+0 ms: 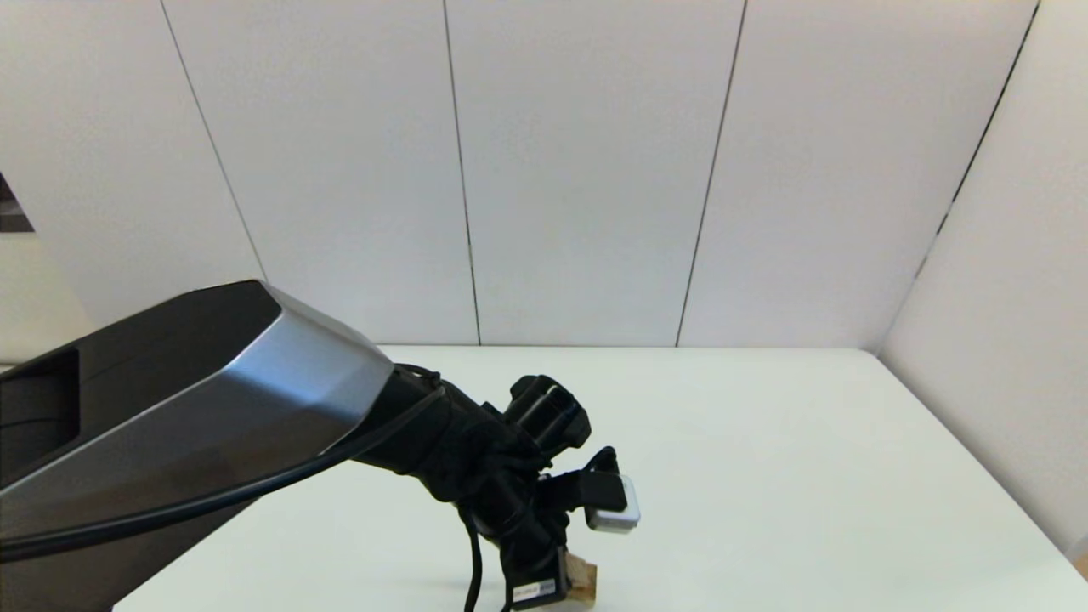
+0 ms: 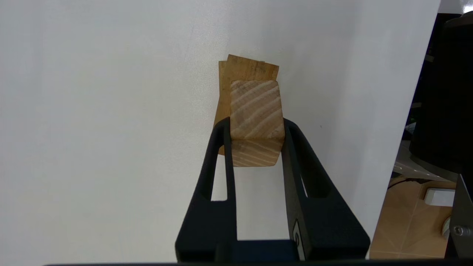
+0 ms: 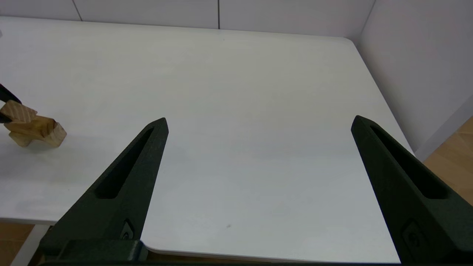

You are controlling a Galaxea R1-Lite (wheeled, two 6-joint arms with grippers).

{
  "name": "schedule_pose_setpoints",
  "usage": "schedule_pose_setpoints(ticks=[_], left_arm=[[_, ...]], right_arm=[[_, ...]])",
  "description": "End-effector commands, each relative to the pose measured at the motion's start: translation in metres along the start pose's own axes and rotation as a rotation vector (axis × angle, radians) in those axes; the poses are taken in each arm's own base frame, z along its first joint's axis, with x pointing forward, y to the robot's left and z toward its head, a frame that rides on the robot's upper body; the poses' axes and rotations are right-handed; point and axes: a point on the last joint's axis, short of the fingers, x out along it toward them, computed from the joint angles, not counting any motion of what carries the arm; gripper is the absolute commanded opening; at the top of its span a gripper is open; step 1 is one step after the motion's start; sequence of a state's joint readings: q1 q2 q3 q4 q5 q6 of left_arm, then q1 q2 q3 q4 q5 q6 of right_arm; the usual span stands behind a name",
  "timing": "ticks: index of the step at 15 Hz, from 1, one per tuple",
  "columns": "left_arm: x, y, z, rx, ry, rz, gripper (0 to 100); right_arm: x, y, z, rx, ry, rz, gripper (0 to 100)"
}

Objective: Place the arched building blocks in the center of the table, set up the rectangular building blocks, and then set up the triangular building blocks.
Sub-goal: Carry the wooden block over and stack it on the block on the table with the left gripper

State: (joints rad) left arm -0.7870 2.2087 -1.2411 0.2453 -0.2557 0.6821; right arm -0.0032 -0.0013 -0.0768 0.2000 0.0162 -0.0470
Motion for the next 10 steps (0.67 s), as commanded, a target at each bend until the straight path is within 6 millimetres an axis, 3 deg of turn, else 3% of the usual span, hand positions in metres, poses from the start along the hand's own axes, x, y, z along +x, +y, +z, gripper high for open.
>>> schedule_pose_setpoints(ticks=[1, 10], left_arm=[[0.0054, 0.0009, -0.0021, -0.001, 0.008, -0.006, 0], [0.0128, 0.0038, -0.0006, 0.011, -0.015, 0.012, 0]], right_arm=[[0.0000, 0.0000, -0.0001, -0.001, 0.001, 0.001, 100], [0.0000, 0.0000, -0.0001, -0.001, 0.001, 0.001, 100]])
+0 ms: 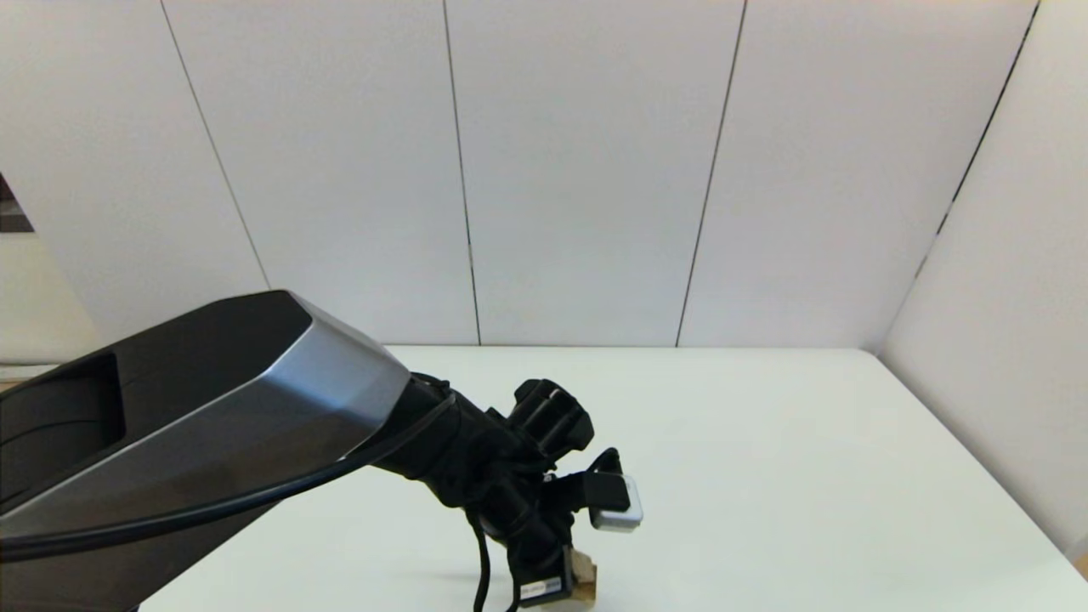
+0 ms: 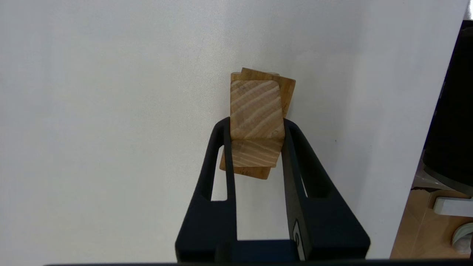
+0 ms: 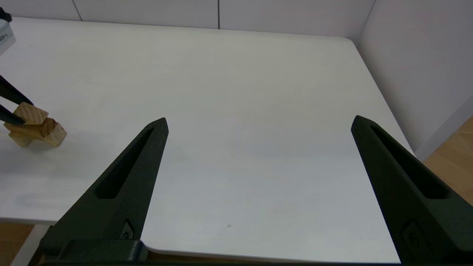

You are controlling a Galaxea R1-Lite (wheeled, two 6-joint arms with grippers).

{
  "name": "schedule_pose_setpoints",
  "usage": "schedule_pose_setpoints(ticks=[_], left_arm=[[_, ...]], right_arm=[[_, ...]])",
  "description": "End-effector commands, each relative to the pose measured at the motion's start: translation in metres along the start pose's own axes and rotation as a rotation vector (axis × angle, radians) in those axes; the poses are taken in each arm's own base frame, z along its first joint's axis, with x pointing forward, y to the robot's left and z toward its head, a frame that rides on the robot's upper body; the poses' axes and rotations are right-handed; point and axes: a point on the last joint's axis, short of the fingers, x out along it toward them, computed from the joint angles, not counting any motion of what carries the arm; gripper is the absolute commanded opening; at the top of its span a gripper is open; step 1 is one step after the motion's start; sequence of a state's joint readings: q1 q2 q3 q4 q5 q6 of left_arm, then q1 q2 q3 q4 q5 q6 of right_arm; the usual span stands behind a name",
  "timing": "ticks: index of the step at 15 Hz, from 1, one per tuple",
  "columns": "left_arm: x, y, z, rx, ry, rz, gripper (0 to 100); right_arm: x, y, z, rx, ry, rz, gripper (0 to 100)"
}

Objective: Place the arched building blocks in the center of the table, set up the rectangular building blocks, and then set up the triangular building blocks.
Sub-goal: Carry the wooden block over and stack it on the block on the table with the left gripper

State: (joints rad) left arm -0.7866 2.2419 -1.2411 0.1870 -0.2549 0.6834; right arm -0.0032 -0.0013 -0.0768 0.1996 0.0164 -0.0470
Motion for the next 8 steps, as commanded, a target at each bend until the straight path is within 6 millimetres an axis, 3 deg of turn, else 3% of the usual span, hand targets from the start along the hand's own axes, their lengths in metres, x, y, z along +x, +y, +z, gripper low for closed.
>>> schedule_pose_setpoints(ticks=[1, 8], left_arm=[[0.0005, -0.0005, -0.0005, 0.005, 0.001, -0.005, 0], [-0.0022, -0.0022, -0.0015, 0.004, 0.004, -0.007, 0]], right_arm=[[0.0000, 0.0000, -0.0002, -0.001, 0.001, 0.001, 100], [0.0000, 0.0000, -0.0002, -0.001, 0.001, 0.001, 100]])
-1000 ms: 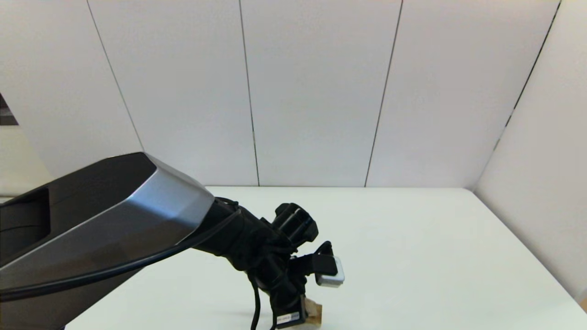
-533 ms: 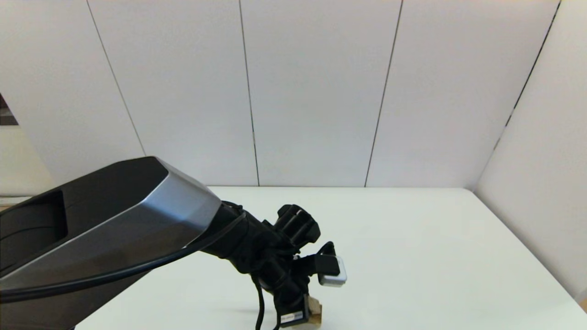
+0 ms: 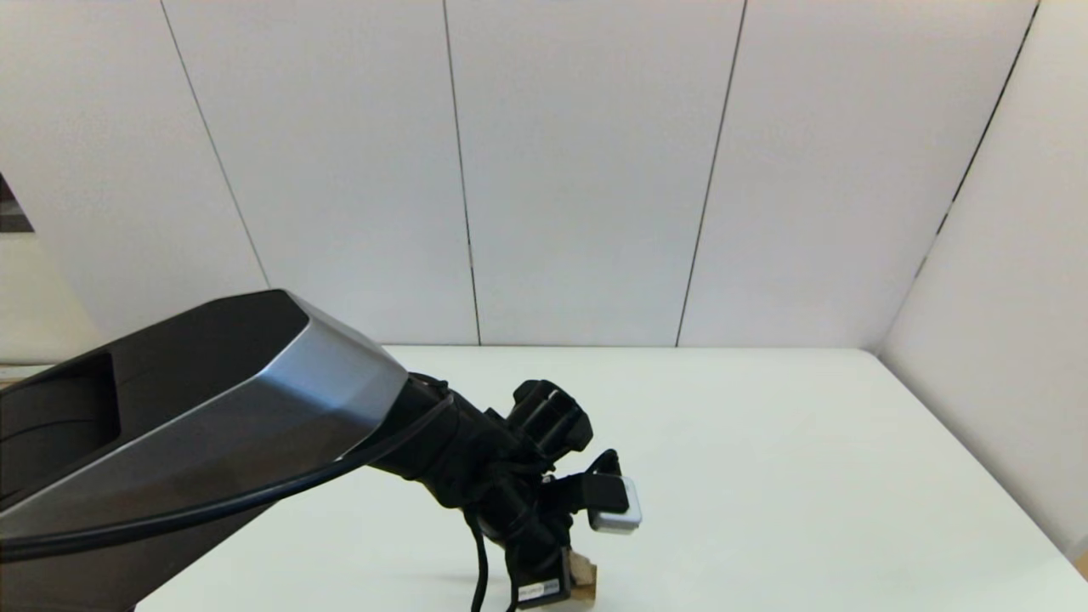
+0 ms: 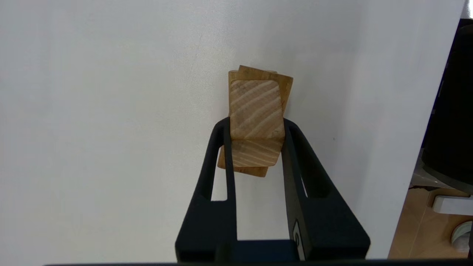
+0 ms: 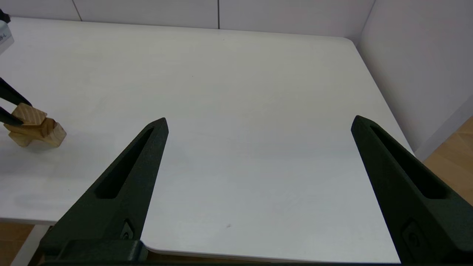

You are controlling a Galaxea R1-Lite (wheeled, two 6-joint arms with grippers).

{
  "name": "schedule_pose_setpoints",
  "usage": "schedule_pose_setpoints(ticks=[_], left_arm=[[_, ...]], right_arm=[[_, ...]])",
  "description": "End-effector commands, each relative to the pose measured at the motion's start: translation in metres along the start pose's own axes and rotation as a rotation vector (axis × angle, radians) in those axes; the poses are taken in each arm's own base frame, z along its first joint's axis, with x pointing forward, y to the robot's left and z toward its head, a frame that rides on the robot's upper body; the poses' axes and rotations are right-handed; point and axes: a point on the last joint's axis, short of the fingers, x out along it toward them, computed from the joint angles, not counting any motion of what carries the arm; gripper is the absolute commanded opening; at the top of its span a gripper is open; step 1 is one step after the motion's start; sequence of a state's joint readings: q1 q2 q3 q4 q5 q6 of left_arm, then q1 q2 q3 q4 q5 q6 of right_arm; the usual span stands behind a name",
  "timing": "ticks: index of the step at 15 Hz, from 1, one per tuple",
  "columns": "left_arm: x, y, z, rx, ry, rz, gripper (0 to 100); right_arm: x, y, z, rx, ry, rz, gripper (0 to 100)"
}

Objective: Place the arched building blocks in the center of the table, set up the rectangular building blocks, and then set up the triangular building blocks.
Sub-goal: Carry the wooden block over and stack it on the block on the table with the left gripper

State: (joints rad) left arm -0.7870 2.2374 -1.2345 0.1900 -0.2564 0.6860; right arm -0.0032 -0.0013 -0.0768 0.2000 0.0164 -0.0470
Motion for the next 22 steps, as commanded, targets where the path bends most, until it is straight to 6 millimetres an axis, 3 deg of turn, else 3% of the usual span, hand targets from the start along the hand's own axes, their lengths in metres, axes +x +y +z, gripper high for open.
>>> schedule_pose_setpoints(ticks=[1, 22], left_arm=[[-0.0015, -0.0007, -0.0003, 0.004, 0.000, -0.001, 0], [-0.0011, -0.0021, -0.0021, 0.002, 0.005, -0.006, 0]], right_arm=[[0.0000, 0.0000, -0.0001, -0.001, 0.001, 0.001, 100], [0.0000, 0.0000, -0.0001, -0.001, 0.001, 0.001, 100]])
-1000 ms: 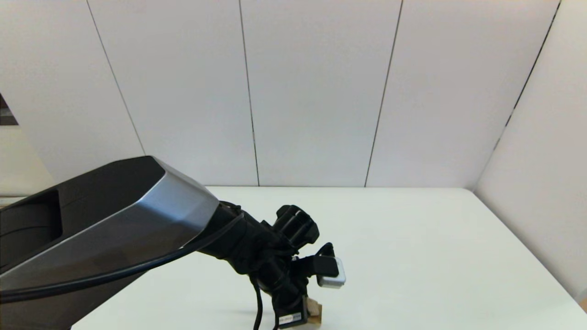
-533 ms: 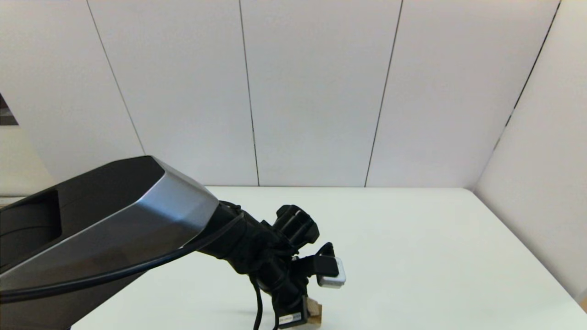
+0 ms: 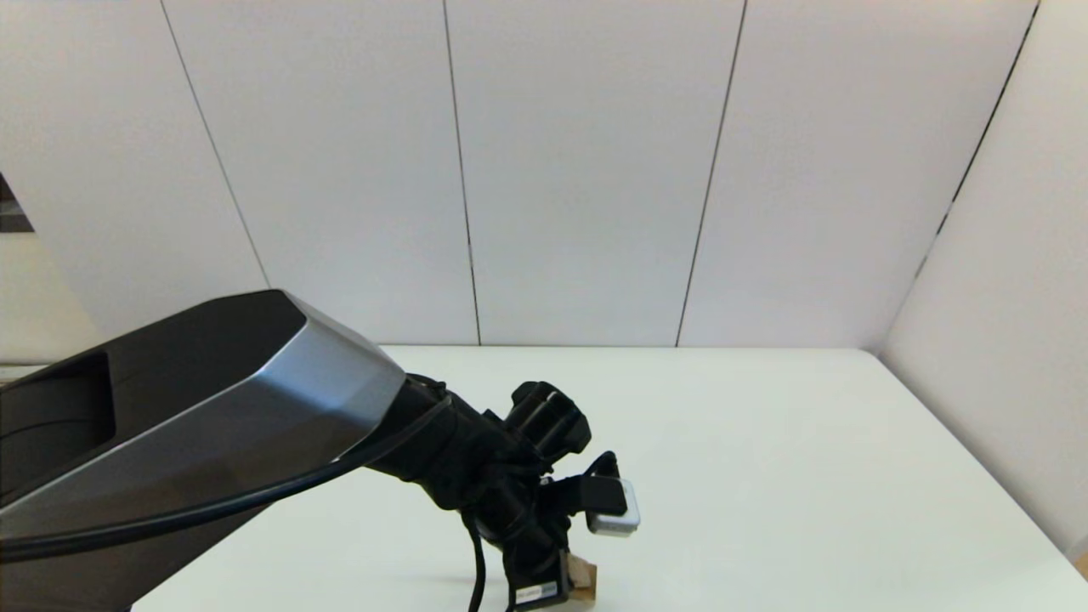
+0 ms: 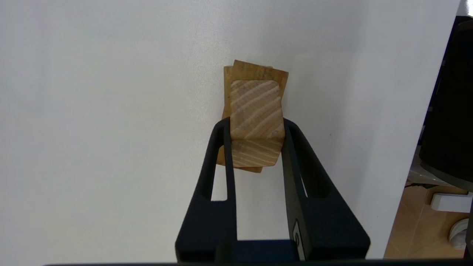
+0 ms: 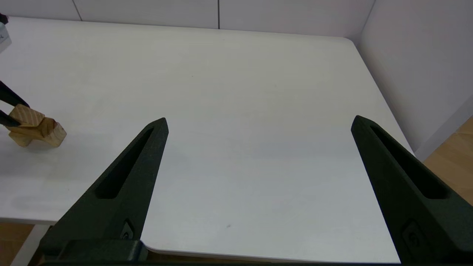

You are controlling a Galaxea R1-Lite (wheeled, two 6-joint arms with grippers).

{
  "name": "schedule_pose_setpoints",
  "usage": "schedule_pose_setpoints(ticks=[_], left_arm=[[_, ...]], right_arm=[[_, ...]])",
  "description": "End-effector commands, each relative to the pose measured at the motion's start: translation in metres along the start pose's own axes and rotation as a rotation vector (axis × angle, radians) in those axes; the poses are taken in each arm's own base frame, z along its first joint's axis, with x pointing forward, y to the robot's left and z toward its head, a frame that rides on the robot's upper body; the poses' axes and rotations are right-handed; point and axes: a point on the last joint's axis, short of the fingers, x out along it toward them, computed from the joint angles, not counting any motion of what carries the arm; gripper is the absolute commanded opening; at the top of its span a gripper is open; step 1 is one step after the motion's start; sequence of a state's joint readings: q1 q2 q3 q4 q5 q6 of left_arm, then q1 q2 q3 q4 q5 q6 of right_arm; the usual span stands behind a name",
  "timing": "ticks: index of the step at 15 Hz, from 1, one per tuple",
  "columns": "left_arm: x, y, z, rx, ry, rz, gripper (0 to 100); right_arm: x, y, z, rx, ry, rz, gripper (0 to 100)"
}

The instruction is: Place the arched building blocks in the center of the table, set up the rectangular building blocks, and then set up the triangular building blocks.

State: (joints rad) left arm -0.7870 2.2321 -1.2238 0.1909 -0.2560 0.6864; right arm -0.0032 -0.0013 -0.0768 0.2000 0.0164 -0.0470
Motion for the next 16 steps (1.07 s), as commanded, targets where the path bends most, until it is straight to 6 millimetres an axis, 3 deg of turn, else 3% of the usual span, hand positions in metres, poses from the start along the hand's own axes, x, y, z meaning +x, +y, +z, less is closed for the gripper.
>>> schedule_pose_setpoints(ticks=[1, 6, 8, 10, 12, 14, 16], left_arm=[[0.000, -0.001, -0.001, 0.003, 0.001, -0.005, 100], [-0.002, 0.000, 0.001, 0.004, -0.014, 0.003, 100], [-0.019, 0.005, 0.008, 0.009, -0.066, 0.044, 100], [-0.058, 0.009, 0.017, 0.015, -0.146, 0.117, 100], [-0.109, 0.004, 0.020, -0.025, -0.237, 0.198, 100], [-0.172, -0.020, 0.019, -0.112, -0.336, 0.256, 100], [-0.247, -0.059, 0.001, -0.208, -0.451, 0.325, 100]], right_arm=[[0.000, 0.000, 0.000, -0.001, 0.001, 0.001, 100], [0.000, 0.000, 0.000, -0.001, 0.001, 0.001, 100], [0.000, 0.000, 0.000, -0.001, 0.001, 0.001, 100], [0.000, 0.000, 0.000, -0.001, 0.001, 0.001, 100], [0.000, 0.000, 0.000, -0.001, 0.001, 0.001, 100], [0.000, 0.000, 0.000, -0.001, 0.001, 0.001, 100], [0.000, 0.000, 0.000, -0.001, 0.001, 0.001, 100]])
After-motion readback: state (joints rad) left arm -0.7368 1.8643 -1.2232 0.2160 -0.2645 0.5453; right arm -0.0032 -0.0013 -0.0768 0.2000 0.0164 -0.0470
